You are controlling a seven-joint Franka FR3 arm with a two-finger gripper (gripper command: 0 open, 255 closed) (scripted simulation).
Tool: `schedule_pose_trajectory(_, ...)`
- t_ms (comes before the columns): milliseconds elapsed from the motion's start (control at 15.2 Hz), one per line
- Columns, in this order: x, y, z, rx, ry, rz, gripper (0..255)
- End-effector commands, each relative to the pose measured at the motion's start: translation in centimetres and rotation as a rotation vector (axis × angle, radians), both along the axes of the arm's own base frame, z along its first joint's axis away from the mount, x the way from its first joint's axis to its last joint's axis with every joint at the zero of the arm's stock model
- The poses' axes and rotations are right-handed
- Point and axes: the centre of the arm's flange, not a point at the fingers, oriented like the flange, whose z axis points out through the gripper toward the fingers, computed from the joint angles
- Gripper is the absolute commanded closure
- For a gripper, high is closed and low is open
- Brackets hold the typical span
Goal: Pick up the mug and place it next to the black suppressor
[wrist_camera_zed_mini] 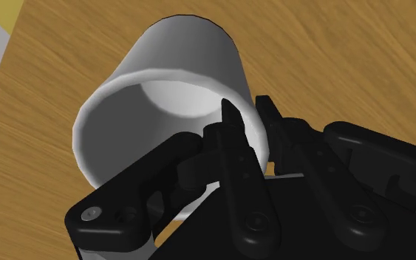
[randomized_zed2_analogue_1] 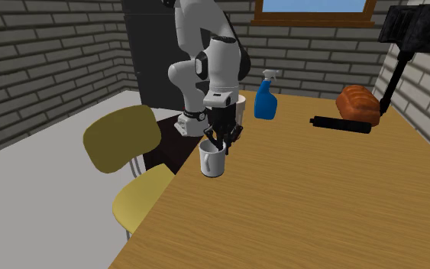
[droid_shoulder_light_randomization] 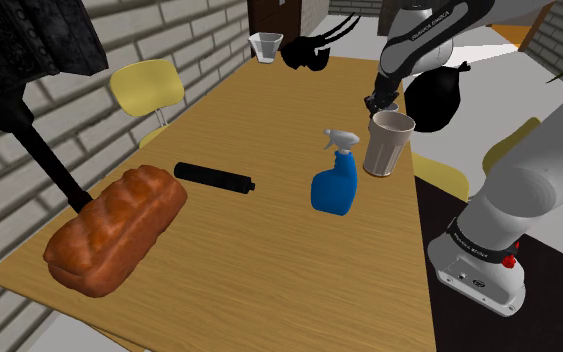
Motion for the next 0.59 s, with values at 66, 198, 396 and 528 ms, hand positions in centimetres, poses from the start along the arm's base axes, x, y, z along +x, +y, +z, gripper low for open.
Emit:
schedule_pose_trajectory(66,0.0,0.0,0.0,0.0,0.0,0.0,255)
schedule_pose_trajectory(198,0.0,0.0,0.0,0.0,0.0,0.0,255)
schedule_pose_trajectory(396,0.0,0.0,0.5,0.0,0.0,0.0,255)
schedule_pose_trajectory(528,0.0,0.0,1.6,0.0,0.0,0.0,255)
